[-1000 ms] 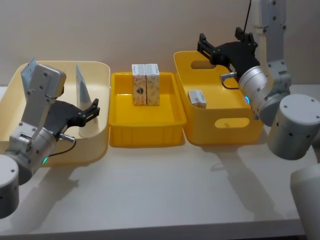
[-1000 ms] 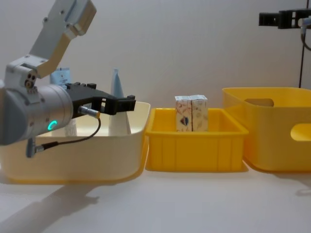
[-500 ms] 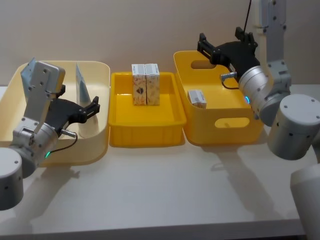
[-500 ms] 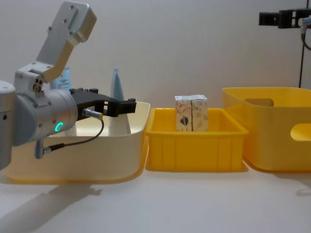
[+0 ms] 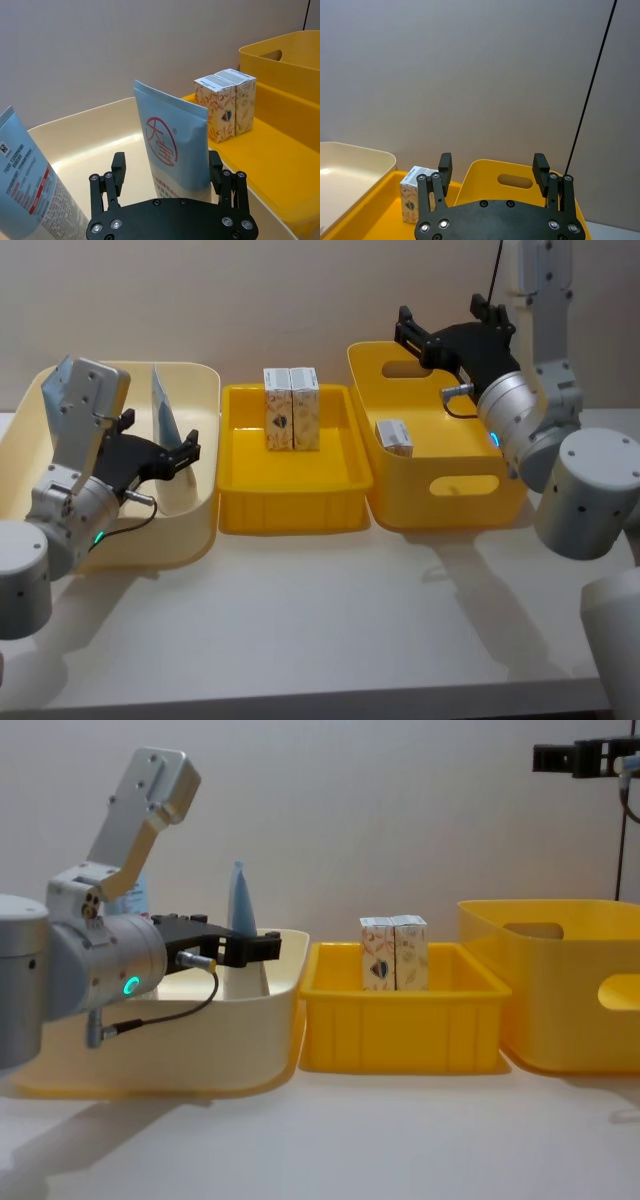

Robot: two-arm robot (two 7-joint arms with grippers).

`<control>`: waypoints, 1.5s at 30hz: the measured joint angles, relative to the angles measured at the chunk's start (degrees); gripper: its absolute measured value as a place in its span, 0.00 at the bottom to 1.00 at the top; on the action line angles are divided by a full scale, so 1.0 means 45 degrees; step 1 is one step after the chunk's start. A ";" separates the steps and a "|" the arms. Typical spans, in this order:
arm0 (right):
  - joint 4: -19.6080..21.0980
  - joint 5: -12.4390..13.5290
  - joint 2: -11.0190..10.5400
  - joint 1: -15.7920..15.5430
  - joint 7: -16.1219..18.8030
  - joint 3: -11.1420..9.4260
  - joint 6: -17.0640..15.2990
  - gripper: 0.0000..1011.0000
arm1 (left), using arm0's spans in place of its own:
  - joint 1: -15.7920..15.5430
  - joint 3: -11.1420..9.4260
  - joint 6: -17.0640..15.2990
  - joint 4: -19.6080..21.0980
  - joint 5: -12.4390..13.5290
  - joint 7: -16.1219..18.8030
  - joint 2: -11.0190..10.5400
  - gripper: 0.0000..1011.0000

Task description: Bimanual collaborative sorting of washing and personal care products

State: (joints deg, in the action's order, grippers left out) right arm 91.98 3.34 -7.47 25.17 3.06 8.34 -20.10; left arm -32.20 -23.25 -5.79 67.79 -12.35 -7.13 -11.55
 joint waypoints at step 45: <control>-0.0001 0.0002 0.0000 0.0002 0.0000 0.0000 -0.0001 0.99 | -0.0813 0.0026 0.0542 -0.1514 -0.0035 -0.0588 0.0410 0.29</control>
State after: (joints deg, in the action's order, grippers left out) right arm 91.97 3.36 -7.47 25.17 3.06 8.34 -20.10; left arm -35.86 -23.13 -3.35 60.98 -12.51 -9.78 -9.70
